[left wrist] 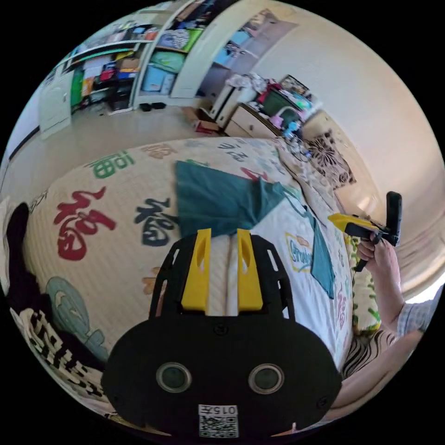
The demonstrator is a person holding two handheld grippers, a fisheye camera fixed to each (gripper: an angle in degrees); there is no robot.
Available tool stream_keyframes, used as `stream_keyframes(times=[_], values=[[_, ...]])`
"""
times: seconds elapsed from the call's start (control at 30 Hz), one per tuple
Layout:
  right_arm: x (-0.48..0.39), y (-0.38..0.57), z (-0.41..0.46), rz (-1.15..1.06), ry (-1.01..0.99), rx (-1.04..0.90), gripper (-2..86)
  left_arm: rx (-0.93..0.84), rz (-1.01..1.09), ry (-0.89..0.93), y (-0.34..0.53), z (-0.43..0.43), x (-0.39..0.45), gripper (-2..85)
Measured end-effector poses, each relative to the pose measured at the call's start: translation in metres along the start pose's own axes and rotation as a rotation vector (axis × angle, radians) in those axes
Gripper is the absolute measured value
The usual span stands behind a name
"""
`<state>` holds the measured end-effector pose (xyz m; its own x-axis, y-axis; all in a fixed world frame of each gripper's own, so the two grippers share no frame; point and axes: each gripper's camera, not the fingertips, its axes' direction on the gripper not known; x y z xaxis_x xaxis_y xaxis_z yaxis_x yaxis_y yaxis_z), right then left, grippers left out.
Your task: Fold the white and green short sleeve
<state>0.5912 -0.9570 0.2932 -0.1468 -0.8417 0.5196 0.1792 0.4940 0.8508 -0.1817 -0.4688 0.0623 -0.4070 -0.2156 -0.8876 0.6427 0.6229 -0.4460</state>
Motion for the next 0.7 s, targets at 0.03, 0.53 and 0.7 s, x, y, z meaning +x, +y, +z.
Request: stream_keyframes(times=[0.03,0.53,0.7], values=[[-0.005,-0.037,0.023,-0.002,-0.055,-0.007,8.1,-0.005,-0.050,0.006,0.000,-0.008,-0.018,9.4],[-0.051,-0.222,0.209,-0.101,0.315,-0.340,4.0,-0.106,0.066,-0.008,-0.002,-0.038,-0.059,1.2],[-0.018,-0.215,0.164,0.019,0.148,-0.183,0.3,-0.039,0.117,-0.033,-0.001,-0.071,-0.044,-0.6]])
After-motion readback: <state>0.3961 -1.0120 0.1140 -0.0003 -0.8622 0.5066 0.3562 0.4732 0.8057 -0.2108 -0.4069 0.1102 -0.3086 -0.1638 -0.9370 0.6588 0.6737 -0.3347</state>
